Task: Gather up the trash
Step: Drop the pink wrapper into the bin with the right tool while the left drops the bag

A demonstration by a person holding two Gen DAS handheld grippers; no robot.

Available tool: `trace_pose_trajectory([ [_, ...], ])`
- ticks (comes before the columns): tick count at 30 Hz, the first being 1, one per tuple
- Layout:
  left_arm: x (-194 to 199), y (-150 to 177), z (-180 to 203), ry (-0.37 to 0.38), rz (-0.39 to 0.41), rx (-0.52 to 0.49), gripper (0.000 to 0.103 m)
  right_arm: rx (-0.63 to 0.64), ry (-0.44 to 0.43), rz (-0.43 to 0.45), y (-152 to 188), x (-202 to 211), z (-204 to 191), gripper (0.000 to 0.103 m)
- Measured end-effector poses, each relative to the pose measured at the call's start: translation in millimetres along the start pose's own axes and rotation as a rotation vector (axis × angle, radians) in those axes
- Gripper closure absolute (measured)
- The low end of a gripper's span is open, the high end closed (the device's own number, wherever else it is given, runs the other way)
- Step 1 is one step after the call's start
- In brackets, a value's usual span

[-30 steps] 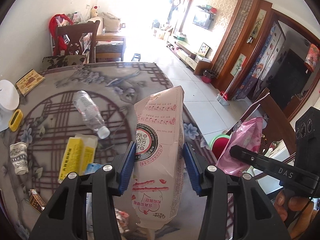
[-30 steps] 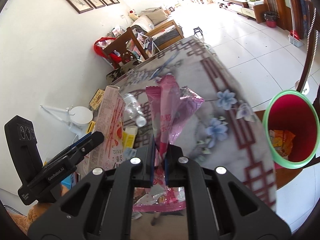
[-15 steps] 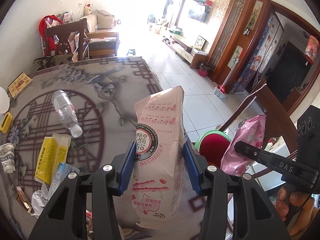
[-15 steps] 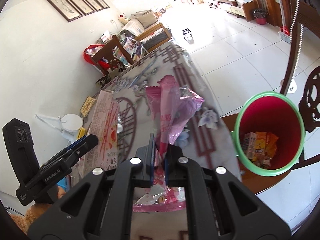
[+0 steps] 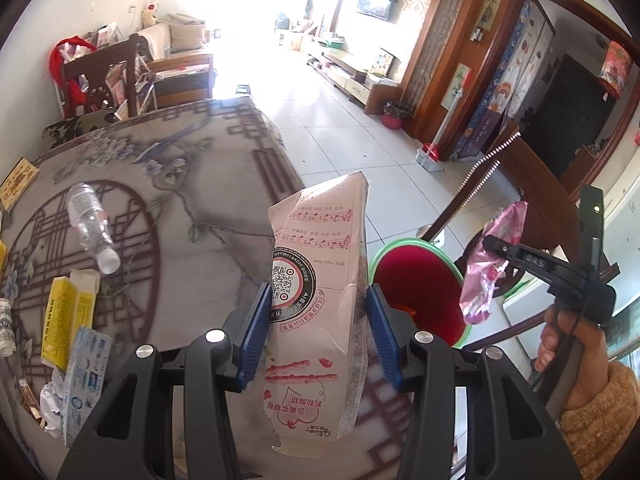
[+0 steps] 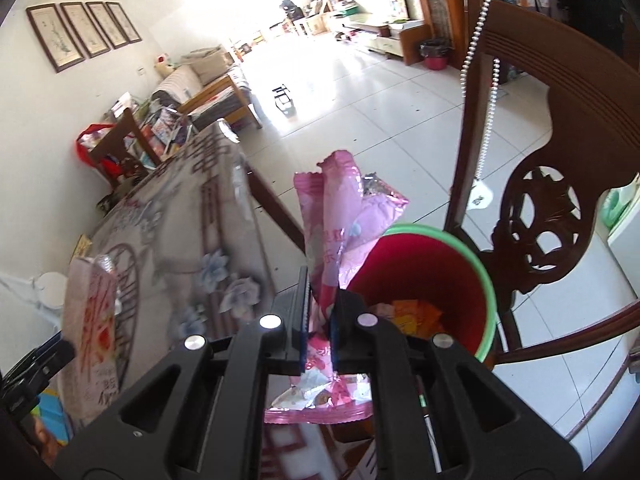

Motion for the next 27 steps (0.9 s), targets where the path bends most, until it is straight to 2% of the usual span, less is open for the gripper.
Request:
trace_pose_trajectory([
  [3, -8.0, -3.9, 20.0, 0.026, -0.011, -0.037, 0.058, 0.001, 0.026, 0.023, -5.1, -3.9, 14.8, 0.09],
  [5, -15.7, -7.6, 36.0, 0.053, -0.017, -0.068, 0.058, 0.005, 0.047, 0.037, -8.5, -6.6, 20.7, 0.068],
  [6, -19.1, -9.8, 43.2, 0.064, -0.019, -0.082, 0.058, 0.002, 0.064, 0.049, -11.1, -4.0, 27.2, 0.045],
  [7, -22.2, -11.5, 51.5, 0.079, -0.02, -0.095, 0.058, -0.006, 0.081, 0.068, -12.1, -1.0, 33.1, 0.034],
  [9, -30.1, -16.4, 69.2, 0.106, -0.02, -0.128, 0.058, -0.034, 0.086, 0.108, -12.9, 9.3, 42.7, 0.032],
  [15, -59.9, -28.3, 121.8, 0.186, -0.04, -0.201, 0.058, -0.093, 0.088, 0.146, 4.5, 49.3, 55.7, 0.027],
  [20, -86.1, -33.2, 163.8, 0.199, -0.047, -0.286, 0.058, -0.102, 0.124, 0.138, 26.4, 73.4, 62.9, 0.026],
  [24, -106.4, -38.3, 189.4, 0.216, -0.062, -0.299, 0.055, -0.123, 0.158, 0.136, 39.9, 88.8, 74.0, 0.026],
  [25, -112.0, -39.6, 194.8, 0.213, -0.067, -0.299, 0.05, -0.133, 0.162, 0.135, 42.3, 91.5, 76.9, 0.026],
  [26, -115.5, -40.1, 197.1, 0.207, -0.071, -0.298, 0.031, -0.14, 0.165, 0.135, 44.1, 92.7, 79.7, 0.026],
  [27, -117.0, -41.0, 198.5, 0.2, -0.069, -0.291, 0.021, -0.148, 0.167, 0.135, 46.0, 94.4, 81.6, 0.026],
])
Point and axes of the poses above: each gripper's, at about its wrist camera, not at the fingertips, and x roughly against the way its jaws point, z to its right, y to its underside, the point moved 3 cm from there along -x, roughly the way its jaws point, and after that the axes turned 6 degrees about -y, right-handed, at the moved point
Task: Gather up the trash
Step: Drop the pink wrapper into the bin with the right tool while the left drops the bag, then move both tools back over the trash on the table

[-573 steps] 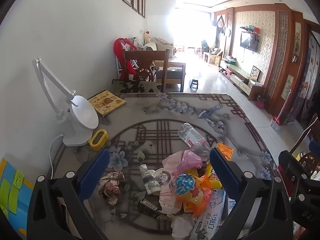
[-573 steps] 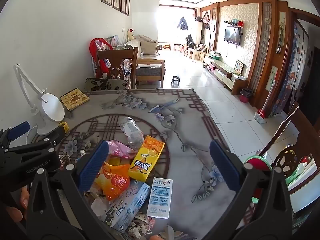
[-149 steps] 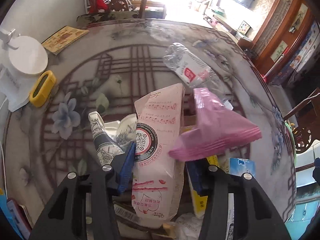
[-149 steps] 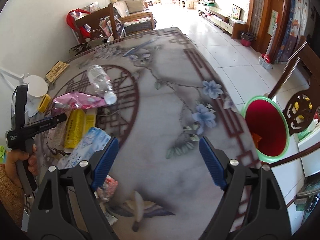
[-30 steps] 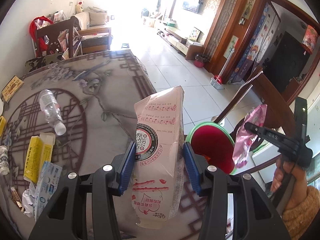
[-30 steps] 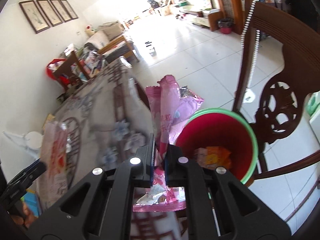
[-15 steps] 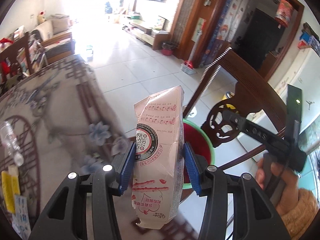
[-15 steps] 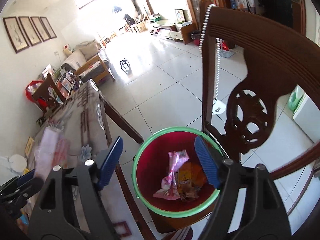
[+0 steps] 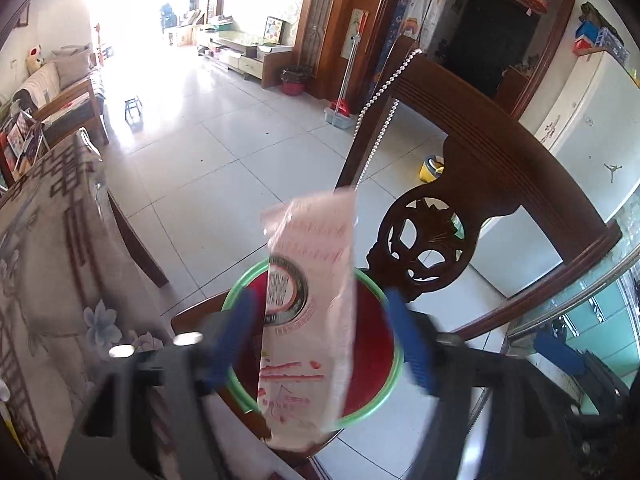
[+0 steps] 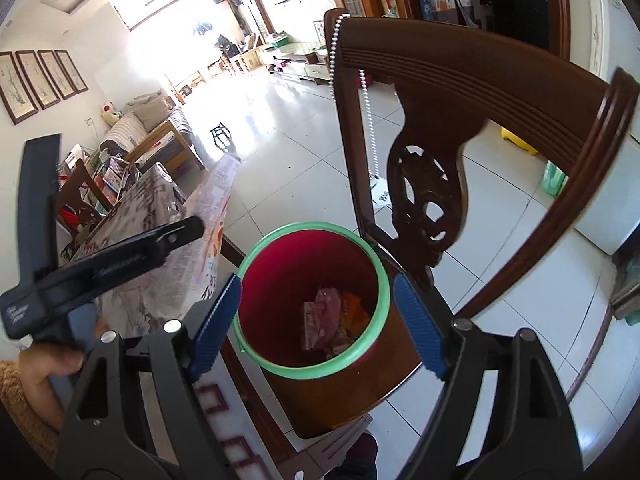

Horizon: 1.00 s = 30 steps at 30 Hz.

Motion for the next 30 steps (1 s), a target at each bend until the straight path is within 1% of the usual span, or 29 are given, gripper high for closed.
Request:
trace_pose_trajectory([
  [3, 8.8, 0.9, -3.1, 0.01, 0.021, 0.017, 0.021, 0.0, 0.003, -0.001, 1.5, 1.9, 0.9, 0.026],
  [6, 29.5, 6.6, -13.6, -0.006, 0.055, 0.011, 0.021, 0.013, -0.007, -0.008, 1.0, -1.7, -7.6, 0.026],
  [8, 49.7, 12.3, -29.6, -0.019, 0.077, 0.031, 0.021, 0.025, -0.021, -0.019, 0.6, -5.1, -17.6, 0.026],
  [11, 85.1, 20.1, -64.2, -0.048, 0.128, 0.095, 0.021, 0.059, -0.052, -0.034, -0.4, -15.3, -40.7, 0.025],
  [13, 105.0, 26.0, -88.0, -0.082, 0.156, 0.135, 0.021, 0.086, -0.086, -0.048, 0.0, -24.2, -62.8, 0.025],
  [16, 140.4, 41.8, -135.1, -0.141, 0.192, 0.226, 0.021, 0.135, -0.136, -0.074, 4.4, -38.1, -98.9, 0.024],
  [20, 174.6, 67.8, -189.8, -0.2, 0.214, 0.324, 0.021, 0.212, -0.2, -0.104, 17.7, -49.3, -156.0, 0.024],
  [23, 195.3, 91.6, -227.0, -0.243, 0.216, 0.362, 0.021, 0.252, -0.236, -0.106, 32.0, -48.7, -195.1, 0.023],
  [26, 213.7, 119.5, -262.2, -0.275, 0.216, 0.391, 0.021, 0.278, -0.248, -0.111, 47.6, -47.8, -226.5, 0.023],
  [30, 233.1, 156.1, -306.7, -0.301, 0.21, 0.433, 0.021, 0.314, -0.248, -0.14, 74.7, -50.7, -273.0, 0.023],
])
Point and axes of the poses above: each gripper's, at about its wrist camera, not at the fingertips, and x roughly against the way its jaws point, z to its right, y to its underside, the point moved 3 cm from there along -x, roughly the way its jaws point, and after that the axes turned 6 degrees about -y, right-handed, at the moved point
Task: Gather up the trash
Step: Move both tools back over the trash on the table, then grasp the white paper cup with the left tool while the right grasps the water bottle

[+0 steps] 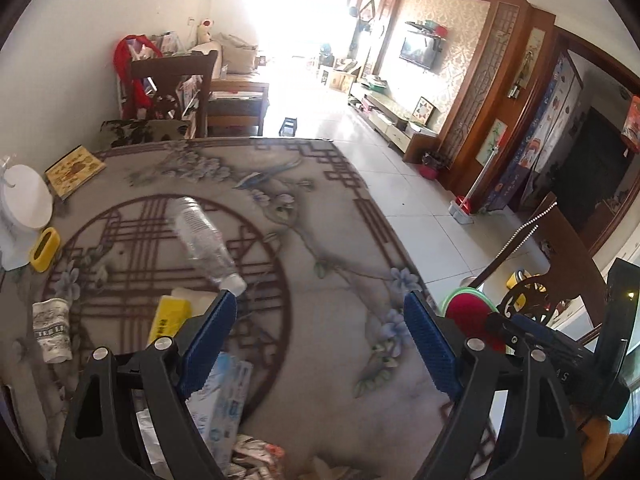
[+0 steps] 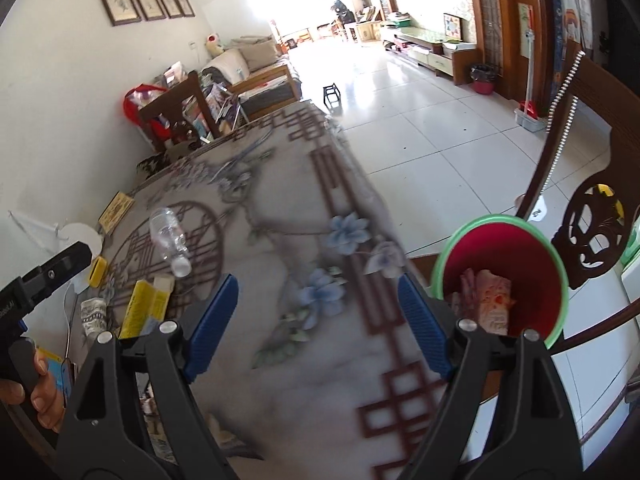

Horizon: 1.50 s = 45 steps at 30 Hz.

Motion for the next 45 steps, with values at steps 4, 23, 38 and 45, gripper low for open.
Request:
trace_pose_trajectory([
  [4, 3.4, 16.1, -64.1, -0.076, -0.008, 0.022, 0.021, 0.048, -0.014, -0.044, 13.0, -19.5, -54.6, 0.023],
  [23, -48.4, 67.6, -316.9, -0.395, -0.216, 0.284, 0.021, 0.161, 0.001, -0.157, 46.7, -82.4, -189.9, 0.022],
  [38, -106.6, 74.2, -321.4, -0.28, -0.32, 0.33, 0.058, 0.325, 0.022, -0.16, -20.6, -162.9, -239.5, 0.021],
  [45, -96.5, 80.0, -309.9, -0.199, -0.307, 0.349, 0.058, 0.357, 0.003, -0.315, -48.9, -258.1, -249.4, 0.021],
])
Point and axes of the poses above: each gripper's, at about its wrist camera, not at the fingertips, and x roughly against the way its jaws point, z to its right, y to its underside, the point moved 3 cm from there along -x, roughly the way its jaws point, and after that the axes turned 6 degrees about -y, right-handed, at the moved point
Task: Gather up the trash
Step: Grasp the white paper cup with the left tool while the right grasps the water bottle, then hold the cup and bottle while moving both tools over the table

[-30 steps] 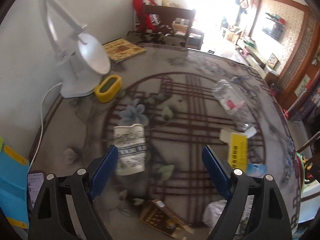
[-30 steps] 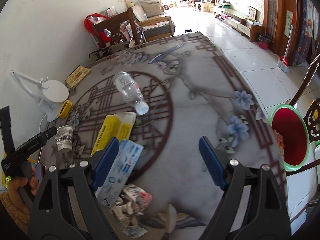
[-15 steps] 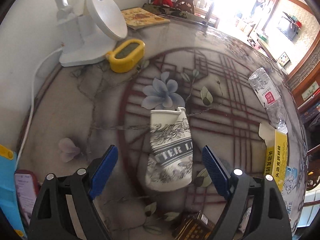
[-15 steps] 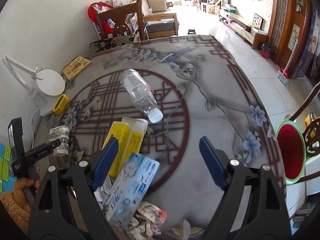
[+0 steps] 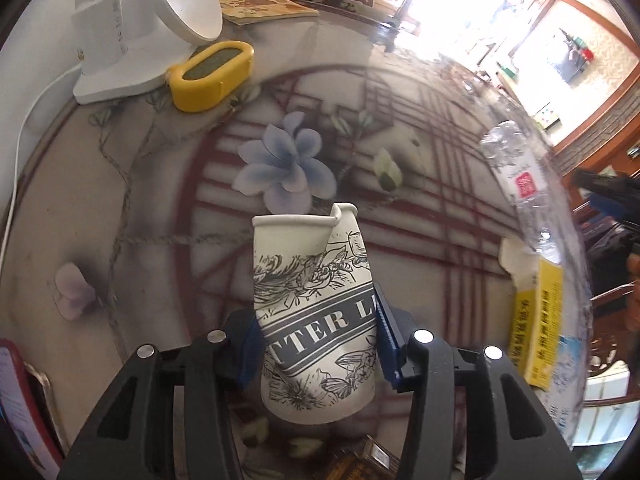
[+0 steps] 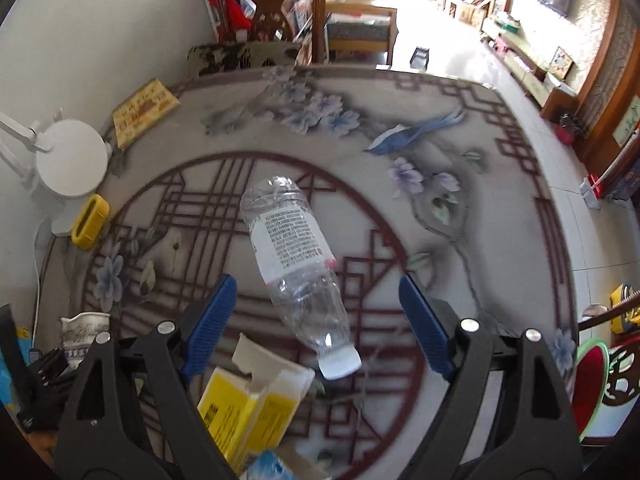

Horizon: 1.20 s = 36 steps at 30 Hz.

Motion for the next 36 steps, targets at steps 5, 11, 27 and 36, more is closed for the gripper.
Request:
trace_pose_trajectory([
  [5, 14.7, 12.1, 2.1, 0.031, 0.023, 0.008, 0.058, 0.016, 0.004, -0.106, -7.6, -50.0, 0.5, 0.021],
  [11, 14.3, 18.8, -14.9, 0.011, 0.027, 0.052, 0.058, 0.065, 0.014, -0.168, -16.8, -76.9, -4.1, 0.021],
  [27, 7.9, 22.3, -33.0, 0.01, 0.029, 0.091, 0.058, 0.148, -0.022, -0.235, -13.9, -94.5, -67.3, 0.048],
  [36, 7.6, 20.7, -33.4, 0.015, 0.03, 0.086, 0.057, 0.162, -0.086, -0.263, -9.1, -98.3, -99.0, 0.046],
])
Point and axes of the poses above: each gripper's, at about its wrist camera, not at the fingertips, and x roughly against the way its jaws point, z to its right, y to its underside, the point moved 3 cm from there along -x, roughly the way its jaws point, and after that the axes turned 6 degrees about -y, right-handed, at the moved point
